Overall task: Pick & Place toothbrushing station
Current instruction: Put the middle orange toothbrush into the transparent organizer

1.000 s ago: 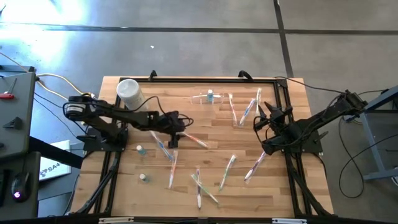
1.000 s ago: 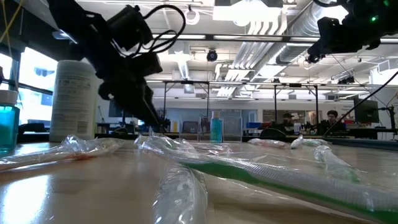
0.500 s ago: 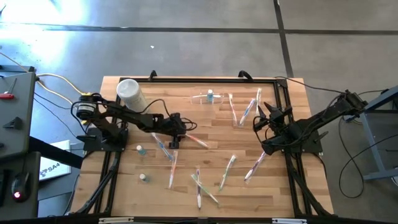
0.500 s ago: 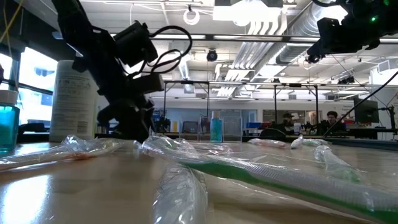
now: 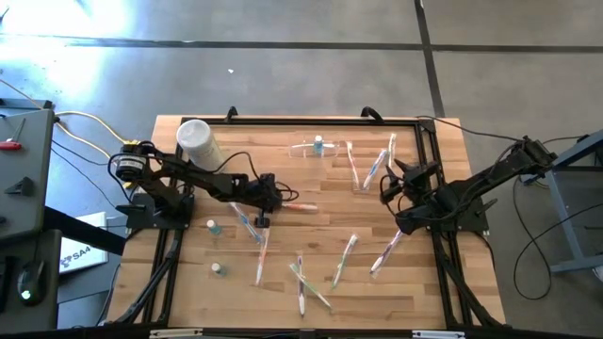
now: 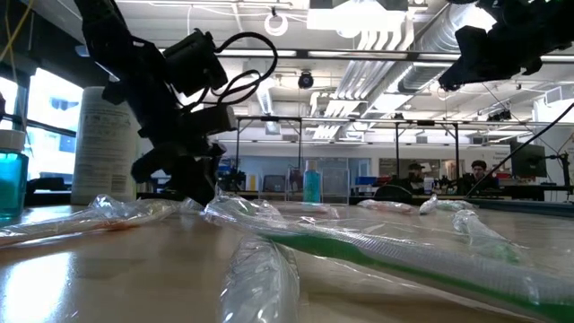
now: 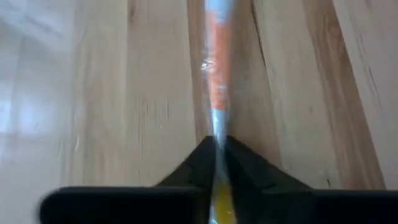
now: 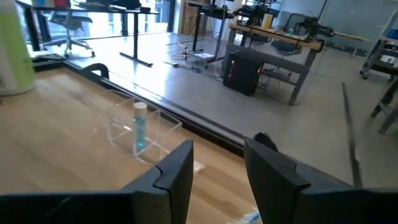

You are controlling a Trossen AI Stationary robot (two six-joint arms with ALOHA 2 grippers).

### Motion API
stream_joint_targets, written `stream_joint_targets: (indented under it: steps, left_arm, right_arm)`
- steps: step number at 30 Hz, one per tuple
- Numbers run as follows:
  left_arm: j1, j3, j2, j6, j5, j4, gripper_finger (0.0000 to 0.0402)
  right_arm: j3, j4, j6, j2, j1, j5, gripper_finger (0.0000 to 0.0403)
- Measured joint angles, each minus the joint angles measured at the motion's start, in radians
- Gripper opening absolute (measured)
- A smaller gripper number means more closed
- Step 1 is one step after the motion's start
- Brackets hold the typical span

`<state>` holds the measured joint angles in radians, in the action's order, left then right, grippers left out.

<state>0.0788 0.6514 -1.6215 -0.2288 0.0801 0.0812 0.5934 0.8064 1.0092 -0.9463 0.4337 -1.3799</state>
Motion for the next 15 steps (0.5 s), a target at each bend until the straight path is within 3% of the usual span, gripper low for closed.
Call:
stream_joint_targets:
  steps: [7, 15]
  left_arm:
    - [-0.069, 0.0, 0.014, -0.063, 0.122, -0.019, 0.0005]
    - [-0.233, 0.187, 0.044, -0.178, 0.436, -0.34, 0.0002]
  right_arm:
    - [0.0, -0.184, -0.162, 0.0, 0.0, 0.076, 0.0136]
    - [0.0, -0.416, -0.228, 0.0, 0.0, 0.343, 0.0136]
